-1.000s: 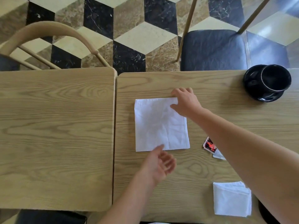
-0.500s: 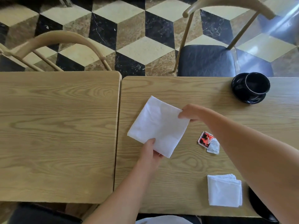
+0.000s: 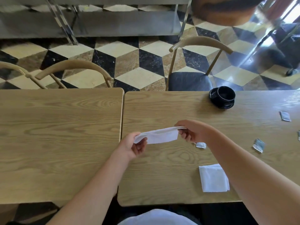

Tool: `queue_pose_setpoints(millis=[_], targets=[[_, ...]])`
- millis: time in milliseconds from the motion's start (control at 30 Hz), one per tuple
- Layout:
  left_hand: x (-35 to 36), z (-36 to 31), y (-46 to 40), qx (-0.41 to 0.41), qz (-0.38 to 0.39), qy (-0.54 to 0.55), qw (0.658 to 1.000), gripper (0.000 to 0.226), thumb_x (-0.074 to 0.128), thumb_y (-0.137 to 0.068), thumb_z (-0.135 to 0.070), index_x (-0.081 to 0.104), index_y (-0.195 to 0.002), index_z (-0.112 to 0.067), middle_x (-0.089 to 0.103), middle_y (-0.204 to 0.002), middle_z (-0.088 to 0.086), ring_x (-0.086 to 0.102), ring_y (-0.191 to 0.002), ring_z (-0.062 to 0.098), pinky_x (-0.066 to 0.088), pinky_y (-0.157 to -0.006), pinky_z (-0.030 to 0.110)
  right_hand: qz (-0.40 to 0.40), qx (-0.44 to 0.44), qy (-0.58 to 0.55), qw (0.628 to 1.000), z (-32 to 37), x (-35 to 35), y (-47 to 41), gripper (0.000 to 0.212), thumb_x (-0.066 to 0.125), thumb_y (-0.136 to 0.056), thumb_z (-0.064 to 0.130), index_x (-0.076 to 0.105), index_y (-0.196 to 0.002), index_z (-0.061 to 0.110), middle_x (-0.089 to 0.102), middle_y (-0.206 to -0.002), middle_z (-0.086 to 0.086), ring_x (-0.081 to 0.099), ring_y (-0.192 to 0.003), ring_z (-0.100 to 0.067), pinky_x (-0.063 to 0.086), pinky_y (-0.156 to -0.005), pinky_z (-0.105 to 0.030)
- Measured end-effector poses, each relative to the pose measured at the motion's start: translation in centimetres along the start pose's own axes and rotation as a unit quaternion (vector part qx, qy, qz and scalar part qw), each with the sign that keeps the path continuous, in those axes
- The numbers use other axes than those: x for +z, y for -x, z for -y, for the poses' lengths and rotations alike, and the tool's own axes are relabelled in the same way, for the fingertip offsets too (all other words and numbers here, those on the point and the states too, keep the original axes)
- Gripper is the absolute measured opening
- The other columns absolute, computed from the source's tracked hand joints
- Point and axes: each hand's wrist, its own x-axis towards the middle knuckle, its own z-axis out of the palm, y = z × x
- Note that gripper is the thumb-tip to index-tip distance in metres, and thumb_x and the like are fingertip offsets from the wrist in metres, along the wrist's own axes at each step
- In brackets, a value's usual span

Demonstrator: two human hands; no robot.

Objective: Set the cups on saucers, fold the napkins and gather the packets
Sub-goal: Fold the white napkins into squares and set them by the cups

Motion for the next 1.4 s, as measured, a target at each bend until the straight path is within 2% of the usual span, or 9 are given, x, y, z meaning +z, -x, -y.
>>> queue_pose_setpoints(millis=[100,233,333,433,633,900,1067,1267,1400], targets=[[-0.3,-2.0,0.6,0.019,-0.015,-0.033,0.999,0.033,0.045,-0.102,-0.024,0.060,-0.081,-0.004,0.065,-0.049,0.003,0.057,-0.034,0.012,0.044,-0.037,0.015,-0.012,0.009,0.061,0.998,0.2,0.5,1.4,0.021,0.054,-0.096,0.021,0.052,-0.076,0.017,0.053,-0.059,0.004,0.043,-0.041,-0.006,0.024,-0.036,-0.015],[1.1,-5.5,1.4,0.093,-0.035,-0.064,0.993,0.027,0.049,-0.099,-0.025,0.057,-0.078,-0.010,0.059,-0.045,0.000,0.052,-0.032,0.010,0.041,-0.036,0.016,-0.035,-0.043,-0.047,0.997,2.0,0.6,2.4,0.027,0.054,-0.097,0.022,0.052,-0.070,0.019,0.049,-0.055,0.006,0.042,-0.041,-0.006,0.024,-0.035,-0.015],[0.7,-4.8,1.4,0.075,-0.053,-0.130,0.987,0.033,0.049,-0.099,-0.024,0.048,-0.067,-0.016,0.044,-0.036,-0.008,0.038,-0.026,0.005,0.031,-0.033,0.011,-0.035,-0.001,-0.015,0.999,1.0,0.8,2.6,0.029,0.053,-0.095,0.021,0.046,-0.067,0.020,0.045,-0.051,0.008,0.038,-0.041,-0.005,0.021,-0.035,-0.013],[0.1,-4.7,0.7,0.052,-0.038,-0.128,0.990,0.035,0.052,-0.098,-0.024,0.044,-0.064,-0.020,0.038,-0.035,-0.010,0.034,-0.025,0.002,0.027,-0.034,0.009,-0.023,0.006,-0.119,0.993,0.9,-0.1,2.4,0.025,0.054,-0.090,0.019,0.050,-0.066,0.019,0.042,-0.048,0.010,0.034,-0.036,-0.006,0.021,-0.033,-0.012],[1.7,-5.7,-0.2,0.042,-0.034,-0.098,0.994,0.035,0.055,-0.092,-0.018,0.047,-0.058,-0.018,0.044,-0.040,-0.007,0.041,-0.029,0.006,0.032,-0.034,0.012,-0.024,-0.005,-0.161,0.987,2.3,-0.9,1.4,0.021,0.053,-0.089,0.022,0.048,-0.069,0.022,0.041,-0.052,0.011,0.034,-0.039,-0.005,0.022,-0.037,-0.015],[3.3,-6.2,-0.7,0.172,-0.017,-0.043,0.984,0.014,0.058,-0.091,-0.023,0.060,-0.082,-0.012,0.058,-0.052,0.002,0.054,-0.043,0.014,0.043,-0.043,0.021,-0.061,-0.114,-0.138,0.982,2.4,-2.1,0.1,0.009,0.063,-0.093,0.021,0.060,-0.092,0.012,0.055,-0.053,0.002,0.044,-0.047,-0.010,0.034,-0.039,-0.020],[-0.5,1.3,-2.4,0.116,0.013,-0.063,0.991,0.014,0.063,-0.094,-0.027,0.067,-0.100,-0.015,0.071,-0.072,0.003,0.066,-0.057,0.014,0.050,-0.049,0.026,-0.083,-0.079,-0.085,0.990,-5.4,-1.6,-1.7,0.009,0.065,-0.093,0.018,0.065,-0.089,0.011,0.054,-0.055,0.000,0.044,-0.046,-0.011,0.034,-0.041,-0.022],[-5.5,11.1,-3.7,-0.048,-0.077,-0.121,0.989,0.005,0.066,-0.087,-0.002,0.066,-0.092,-0.001,0.068,-0.068,0.013,0.065,-0.051,0.020,0.052,-0.044,0.027,-0.054,0.069,-0.028,0.996,-14.6,-0.1,-1.7,0.013,0.071,-0.089,0.012,0.065,-0.097,0.004,0.061,-0.077,-0.009,0.058,-0.058,-0.016,0.046,-0.055,-0.026],[-4.7,10.7,-4.2,0.007,-0.133,-0.111,0.985,0.010,0.060,-0.088,0.000,0.059,-0.096,-0.005,0.071,-0.061,0.011,0.067,-0.045,0.017,0.053,-0.042,0.028,-0.089,0.058,-0.035,0.994,-14.3,0.1,-2.1,0.012,0.067,-0.088,0.001,0.056,-0.084,0.004,0.056,-0.067,-0.011,0.053,-0.050,-0.018,0.043,-0.048,-0.026]])
